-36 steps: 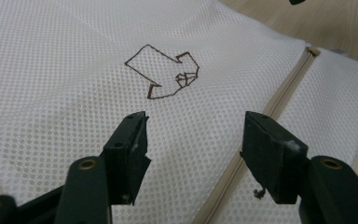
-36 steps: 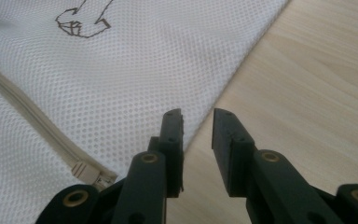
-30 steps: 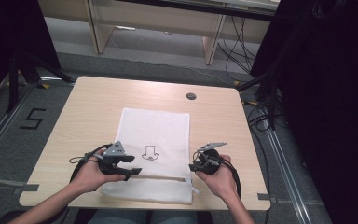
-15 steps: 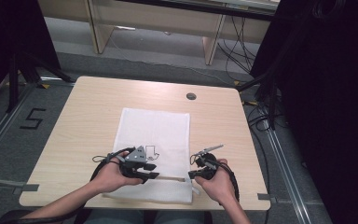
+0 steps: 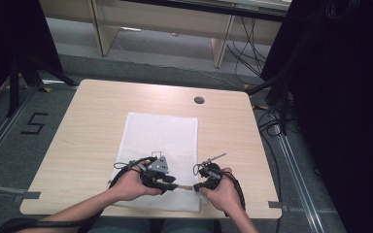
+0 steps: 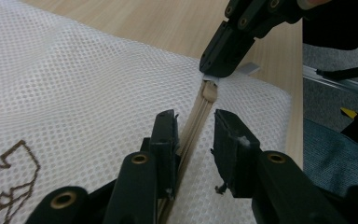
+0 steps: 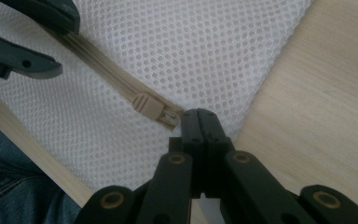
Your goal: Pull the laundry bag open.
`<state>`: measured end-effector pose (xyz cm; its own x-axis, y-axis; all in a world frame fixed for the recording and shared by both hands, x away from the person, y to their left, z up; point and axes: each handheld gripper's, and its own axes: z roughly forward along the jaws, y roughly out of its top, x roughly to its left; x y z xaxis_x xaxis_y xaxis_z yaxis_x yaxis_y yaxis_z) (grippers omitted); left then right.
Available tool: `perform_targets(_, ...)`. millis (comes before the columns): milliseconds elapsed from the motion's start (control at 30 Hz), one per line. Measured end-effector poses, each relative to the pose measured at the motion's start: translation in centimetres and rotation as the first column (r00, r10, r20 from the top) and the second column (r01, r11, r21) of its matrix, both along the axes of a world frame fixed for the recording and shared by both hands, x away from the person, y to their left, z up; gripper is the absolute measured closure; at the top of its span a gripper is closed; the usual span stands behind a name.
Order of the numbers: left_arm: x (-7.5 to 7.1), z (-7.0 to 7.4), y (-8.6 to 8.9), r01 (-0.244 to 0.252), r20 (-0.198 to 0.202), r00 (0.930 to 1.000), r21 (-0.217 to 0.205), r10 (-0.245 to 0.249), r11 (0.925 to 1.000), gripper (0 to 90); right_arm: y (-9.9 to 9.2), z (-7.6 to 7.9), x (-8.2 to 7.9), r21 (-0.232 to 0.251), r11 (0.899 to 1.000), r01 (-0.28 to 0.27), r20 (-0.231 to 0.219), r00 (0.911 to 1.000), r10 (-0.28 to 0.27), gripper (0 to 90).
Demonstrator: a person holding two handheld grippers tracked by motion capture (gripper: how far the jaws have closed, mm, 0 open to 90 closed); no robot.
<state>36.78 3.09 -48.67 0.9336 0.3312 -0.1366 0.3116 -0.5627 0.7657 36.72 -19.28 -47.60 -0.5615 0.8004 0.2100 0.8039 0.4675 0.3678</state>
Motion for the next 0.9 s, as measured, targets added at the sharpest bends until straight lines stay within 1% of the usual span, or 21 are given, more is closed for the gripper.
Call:
perform_targets(33, 0.0, -0.1, -0.3, 0.001, -0.005, 1.0000, -0.004, -0.001, 1.0000, 68.9, 0.0, -0.1, 0.0, -0.002, 1.000, -0.002, -0.004, 1.0000, 0.002, 90.0)
perform_targets(67, 0.0, -0.1, -0.5, 0.001, -0.007, 1.0000, -0.005, -0.001, 1.0000, 68.9, 0.2, -0.3, 0.0, -0.009, 1.000, 0.003, -0.020, 0.9998, -0.003, 90.0)
perform_targets(100, 0.1, -0.1, -0.7, 0.017, 0.009, 0.9998, 0.004, -0.017, 0.9999, 68.8, 0.2, -0.5, 0.1, -0.007, 1.000, -0.004, -0.017, 0.9999, 0.004, 90.0)
perform_targets(133, 0.0, -0.1, -0.9, 0.007, -0.007, 1.0000, 0.003, -0.007, 1.0000, 68.8, 0.4, -0.4, 0.0, -0.016, 1.000, 0.022, -0.032, 0.9992, -0.023, 90.0)
perform_targets(167, 0.0, -0.1, -1.1, 0.017, -0.006, 0.9998, -0.003, -0.017, 0.9998, 68.8, 0.3, -0.5, 0.1, -0.020, 1.000, 0.002, -0.019, 0.9998, -0.002, 90.0)
perform_targets(200, 0.0, -0.2, -1.2, 0.019, -0.010, 0.9998, 0.004, -0.019, 0.9998, 68.7, 0.3, -0.5, 0.1, -0.019, 1.000, 0.000, -0.014, 0.9999, 0.000, 90.0)
perform_targets(333, 0.0, -0.5, -1.9, 0.041, -0.004, 0.9991, 0.020, -0.041, 0.9990, 68.5, 0.3, -0.5, 0.1, -0.015, 1.000, 0.003, -0.022, 0.9997, -0.003, 90.0)
perform_targets(400, 0.0, -0.6, -2.2, 0.043, -0.010, 0.9990, 0.027, -0.043, 0.9987, 68.4, 0.3, -0.5, 0.1, -0.015, 1.000, -0.001, -0.015, 0.9999, 0.001, 90.0)
perform_targets(433, 0.1, -0.6, -2.4, 0.051, -0.005, 0.9987, 0.029, -0.051, 0.9983, 68.4, 0.3, -0.5, 0.1, -0.015, 1.000, -0.002, -0.015, 0.9999, 0.001, 90.0)
perform_targets(500, 0.1, -0.9, -2.8, 0.053, -0.016, 0.9985, 0.026, -0.053, 0.9983, 68.2, 0.4, -0.6, 0.1, -0.019, 1.000, -0.004, -0.021, 0.9998, 0.004, 90.0)
perform_targets(533, 0.1, -1.0, -2.8, 0.053, -0.014, 0.9985, 0.036, -0.053, 0.9979, 68.2, 0.4, -0.6, 0.1, -0.019, 1.000, -0.008, -0.011, 0.9999, 0.008, 90.0)
perform_targets(600, 0.3, -1.2, -3.0, 0.066, -0.005, 0.9978, 0.045, -0.066, 0.9968, 68.2, 0.4, -0.6, 0.1, -0.022, 1.000, -0.009, -0.012, 0.9999, 0.009, 90.0)
perform_targets(633, 0.2, -1.3, -3.2, 0.057, -0.015, 0.9983, 0.047, -0.056, 0.9973, 68.2, 0.4, -0.6, 0.1, -0.021, 1.000, -0.011, -0.009, 0.9999, 0.011, 90.0)
perform_targets(667, 0.3, -1.4, -3.3, 0.062, -0.012, 0.9980, 0.054, -0.062, 0.9966, 68.3, 0.4, -0.5, 0.1, -0.023, 1.000, 0.002, -0.016, 0.9999, -0.003, 90.0)
perform_targets(700, 0.4, -1.5, -3.5, 0.062, -0.016, 0.9980, 0.051, -0.062, 0.9967, 68.3, 0.4, -0.6, 0.1, -0.019, 1.000, -0.001, -0.012, 0.9999, 0.001, 90.0)
perform_targets(733, 0.5, -1.5, -3.6, 0.068, -0.005, 0.9977, 0.061, -0.068, 0.9958, 68.5, 0.4, -0.6, 0.2, -0.017, 1.000, -0.011, -0.010, 0.9999, 0.011, 90.0)
perform_targets(767, 0.5, -1.6, -3.7, 0.061, -0.017, 0.9981, 0.056, -0.060, 0.9966, 68.8, 0.3, -0.6, 0.2, -0.016, 1.000, -0.011, -0.010, 0.9999, 0.011, 90.0)
perform_targets(800, 0.6, -1.6, -3.8, 0.066, -0.014, 0.9977, 0.059, -0.066, 0.9961, 69.0, 0.3, -0.6, 0.2, -0.016, 1.000, -0.010, -0.011, 0.9999, 0.010, 90.0)
perform_targets(833, 0.6, -1.6, -3.9, 0.064, -0.020, 0.9978, 0.058, -0.063, 0.9962, 69.2, 0.3, -0.6, 0.2, -0.016, 1.000, -0.011, -0.011, 0.9999, 0.011, 90.0)
perform_targets(867, 0.7, -1.7, -4.0, 0.072, -0.014, 0.9974, 0.057, -0.071, 0.9958, 69.6, 0.3, -0.6, 0.2, -0.016, 1.000, -0.012, -0.010, 0.9999, 0.012, 90.0)
perform_targets(900, 0.7, -1.8, -4.1, 0.069, -0.021, 0.9974, 0.058, -0.068, 0.9959, 70.1, 0.3, -0.6, 0.2, -0.016, 1.000, -0.013, -0.009, 0.9999, 0.013, 90.0)
